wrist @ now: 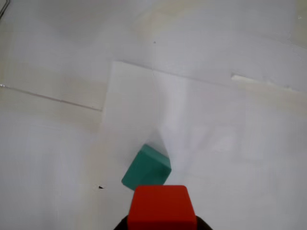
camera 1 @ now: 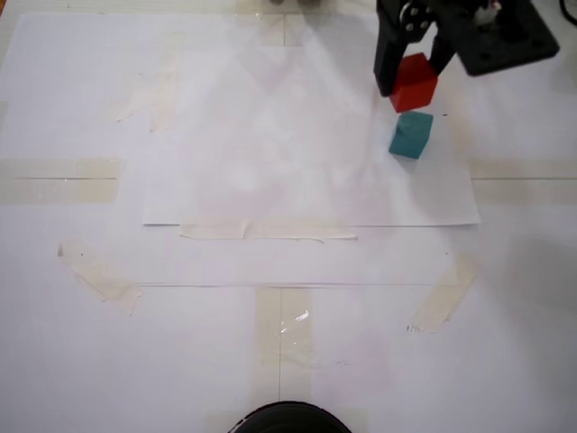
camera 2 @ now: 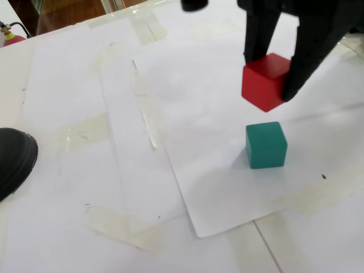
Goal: Put the red cube on the top of the blue cube.
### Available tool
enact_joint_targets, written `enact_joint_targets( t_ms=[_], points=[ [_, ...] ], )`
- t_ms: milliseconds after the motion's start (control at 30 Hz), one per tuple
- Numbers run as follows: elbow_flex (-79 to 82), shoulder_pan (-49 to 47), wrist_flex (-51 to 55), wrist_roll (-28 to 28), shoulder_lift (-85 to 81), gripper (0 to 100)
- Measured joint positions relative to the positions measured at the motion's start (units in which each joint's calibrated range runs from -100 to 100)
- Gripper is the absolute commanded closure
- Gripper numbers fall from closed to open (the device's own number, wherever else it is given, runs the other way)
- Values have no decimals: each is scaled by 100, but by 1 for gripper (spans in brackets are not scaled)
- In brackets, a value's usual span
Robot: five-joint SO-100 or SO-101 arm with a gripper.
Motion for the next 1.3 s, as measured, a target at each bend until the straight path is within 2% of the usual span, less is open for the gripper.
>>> enact_joint_targets(
  t_ms=[900,1300],
  points=[
    [-696,-307,24,-1201,703,88],
    [-850,-307,0,-1402,1215,88]
  ],
)
